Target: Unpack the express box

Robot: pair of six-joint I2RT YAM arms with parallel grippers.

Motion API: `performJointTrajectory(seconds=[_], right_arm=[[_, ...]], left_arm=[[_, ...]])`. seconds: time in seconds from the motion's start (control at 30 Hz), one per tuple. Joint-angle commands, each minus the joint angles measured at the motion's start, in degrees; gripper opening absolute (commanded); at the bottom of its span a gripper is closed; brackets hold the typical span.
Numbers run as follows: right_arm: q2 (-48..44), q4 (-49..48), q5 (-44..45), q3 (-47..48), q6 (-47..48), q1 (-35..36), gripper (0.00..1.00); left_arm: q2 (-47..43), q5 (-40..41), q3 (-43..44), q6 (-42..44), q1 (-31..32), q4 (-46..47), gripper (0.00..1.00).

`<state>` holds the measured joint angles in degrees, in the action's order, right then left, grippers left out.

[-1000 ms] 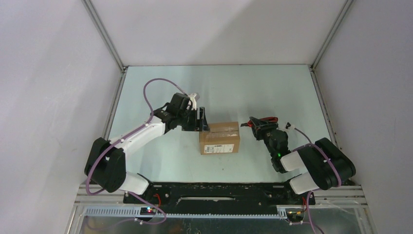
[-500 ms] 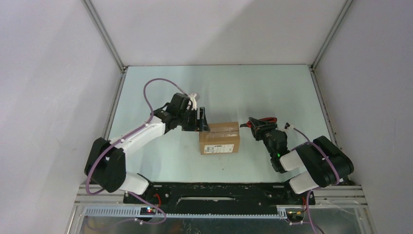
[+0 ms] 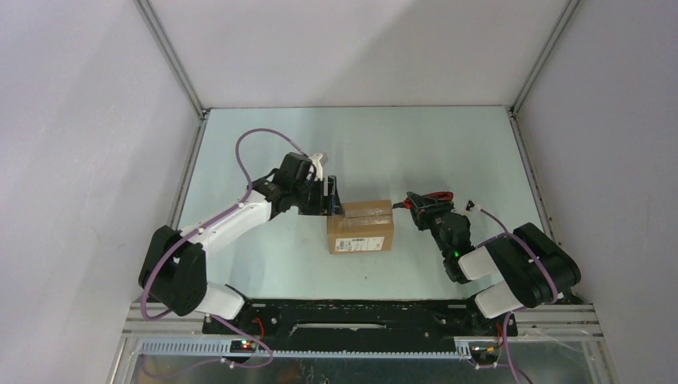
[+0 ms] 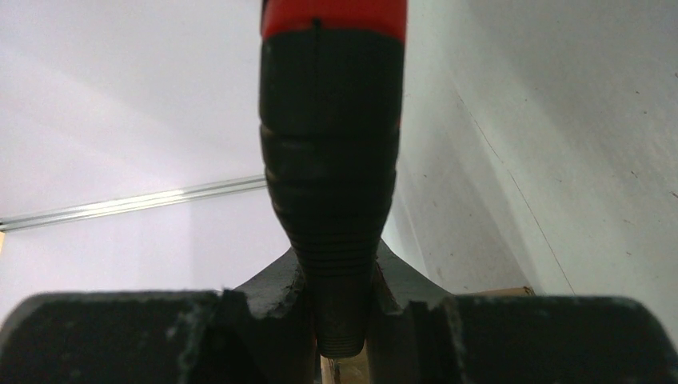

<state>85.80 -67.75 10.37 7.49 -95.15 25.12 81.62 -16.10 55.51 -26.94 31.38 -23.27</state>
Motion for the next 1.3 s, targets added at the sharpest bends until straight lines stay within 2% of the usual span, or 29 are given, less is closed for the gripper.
performJointTrajectory(seconds=[0.0, 0.53, 0.73, 0.8, 0.83, 0.9, 0.97, 1.13, 1.27], right_arm=[[-1.2, -2.2, 0.8, 1.8, 0.0, 0.6, 0.00], [-6.4, 2.8, 1.3, 1.6, 1.2, 4.1, 0.00], [-4.2, 2.0, 2.2, 0.6, 2.1, 4.7, 0.00], [-3.2, 0.8, 1.7, 0.3, 2.2, 4.0, 0.00], [-2.9, 0.4, 1.5, 0.3, 2.4, 3.8, 0.00], [-2.9, 0.3, 1.7, 0.3, 2.7, 3.9, 0.00], [-3.4, 0.7, 2.1, 0.4, 3.1, 4.0, 0.00], [-5.0, 2.5, 2.8, 0.5, 4.2, 3.9, 0.00], [-5.4, 2.9, 2.7, 0.7, 4.6, 3.9, 0.00]], left_arm=[[-0.3, 1.7, -0.7, 0.4, 0.5, -0.4, 0.74], [-0.1, 3.0, -0.4, -1.3, 2.3, 1.0, 0.74], [-0.5, 5.8, 1.4, 0.0, 3.6, -1.6, 0.75], [-1.8, 7.2, 1.6, 1.2, 3.6, -3.3, 0.79], [-2.6, 7.9, 2.1, 2.1, 3.6, -4.3, 0.81], [-3.8, 9.3, 3.3, 3.8, 3.6, -6.9, 0.95], [-4.9, 10.7, 4.9, 6.1, 3.7, -9.4, 0.99], [-8.4, 15.8, 9.0, 14.7, 4.6, -15.0, 1.00], [-10.1, 21.9, 12.8, 23.8, 9.6, -17.9, 1.00]])
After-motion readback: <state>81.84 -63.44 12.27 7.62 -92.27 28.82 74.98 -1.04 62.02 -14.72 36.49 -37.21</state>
